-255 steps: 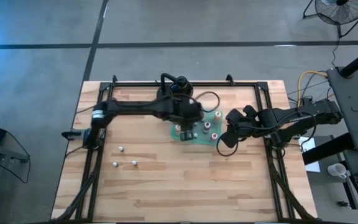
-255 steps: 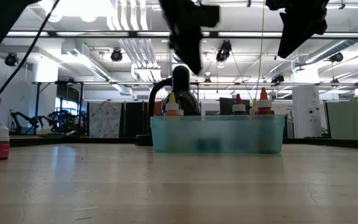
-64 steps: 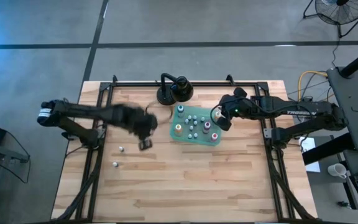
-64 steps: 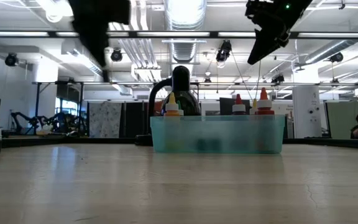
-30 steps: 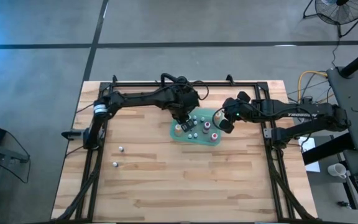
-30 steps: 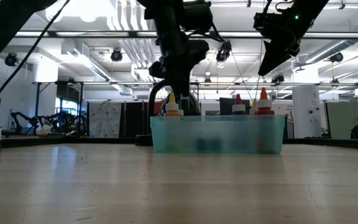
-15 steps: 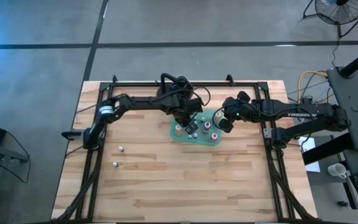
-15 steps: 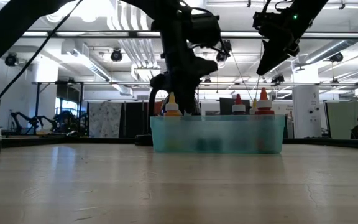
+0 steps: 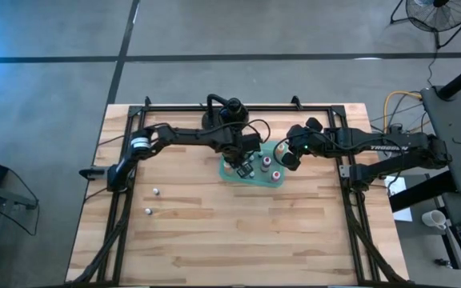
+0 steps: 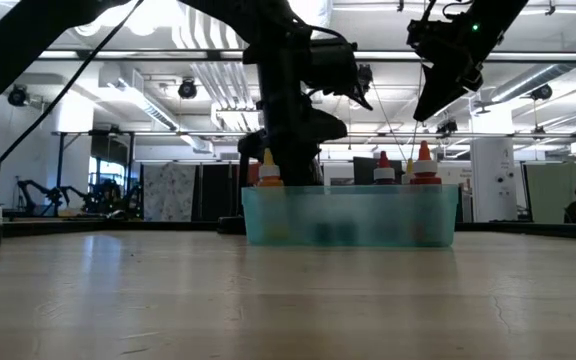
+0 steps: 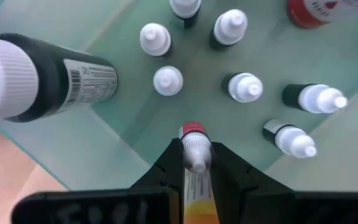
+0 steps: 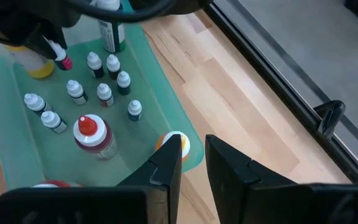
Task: Pick & Place food coloring
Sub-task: Put the pink food coloring bottle into the bin
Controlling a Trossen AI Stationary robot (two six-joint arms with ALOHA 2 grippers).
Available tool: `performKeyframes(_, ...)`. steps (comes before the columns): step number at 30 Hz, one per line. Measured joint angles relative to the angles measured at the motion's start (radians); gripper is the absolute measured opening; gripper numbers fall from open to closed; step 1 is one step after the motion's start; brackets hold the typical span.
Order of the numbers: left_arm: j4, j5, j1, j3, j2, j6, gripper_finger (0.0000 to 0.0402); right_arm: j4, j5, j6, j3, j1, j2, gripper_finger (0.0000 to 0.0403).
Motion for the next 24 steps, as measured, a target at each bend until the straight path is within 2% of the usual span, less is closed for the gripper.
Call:
performKeyframes(12, 0.073, -0.003, -0.002, -0.020, -0.003, -0.026, 0.0028, -0.002, 0.000, -0.007, 0.000, 0.000, 0.000, 0.0063)
performKeyframes(24, 0.077, 0.003, -0.003, -0.022, -0.002, -0.029, 0.0028, -0.003, 0.000, -0.011, 0.000, 0.000, 0.000, 0.0063)
